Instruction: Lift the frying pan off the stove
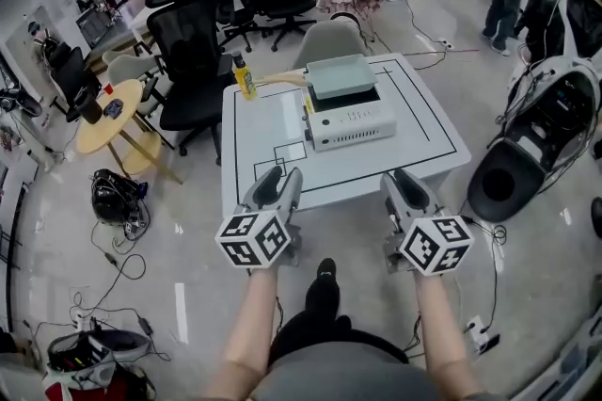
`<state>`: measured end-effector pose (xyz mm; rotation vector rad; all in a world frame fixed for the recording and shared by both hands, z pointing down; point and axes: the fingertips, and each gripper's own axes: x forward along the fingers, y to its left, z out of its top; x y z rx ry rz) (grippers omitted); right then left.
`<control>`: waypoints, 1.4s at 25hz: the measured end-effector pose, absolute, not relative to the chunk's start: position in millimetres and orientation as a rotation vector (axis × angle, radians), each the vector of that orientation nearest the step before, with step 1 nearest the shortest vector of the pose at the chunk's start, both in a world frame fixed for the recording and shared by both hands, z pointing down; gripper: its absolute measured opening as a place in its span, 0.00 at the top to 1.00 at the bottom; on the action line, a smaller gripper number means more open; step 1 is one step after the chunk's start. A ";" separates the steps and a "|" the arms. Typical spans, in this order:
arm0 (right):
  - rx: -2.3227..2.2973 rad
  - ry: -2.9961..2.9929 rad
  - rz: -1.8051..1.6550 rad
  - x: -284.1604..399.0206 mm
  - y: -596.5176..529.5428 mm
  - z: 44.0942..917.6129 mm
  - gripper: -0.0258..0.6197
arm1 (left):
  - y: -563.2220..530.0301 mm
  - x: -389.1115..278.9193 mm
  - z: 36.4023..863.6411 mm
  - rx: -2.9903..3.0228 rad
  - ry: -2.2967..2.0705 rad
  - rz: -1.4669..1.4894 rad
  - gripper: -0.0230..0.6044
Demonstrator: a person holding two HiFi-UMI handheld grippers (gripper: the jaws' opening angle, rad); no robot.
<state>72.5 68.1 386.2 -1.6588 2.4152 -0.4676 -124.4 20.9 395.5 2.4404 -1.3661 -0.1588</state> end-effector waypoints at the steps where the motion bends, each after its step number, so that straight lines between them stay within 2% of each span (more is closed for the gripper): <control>1: -1.660 2.412 -0.473 74.7 63.3 387.7 0.78 | 15.3 -123.5 397.2 2.438 -1.365 -0.159 0.71; 16: -1.665 2.362 -0.581 98.2 -58.4 404.8 0.74 | -108.3 -117.9 417.7 2.373 -1.351 -0.144 0.67; 35: -1.778 2.261 -0.571 120.9 -165.1 393.1 0.74 | -232.9 -109.4 439.0 2.270 -1.203 -0.161 0.61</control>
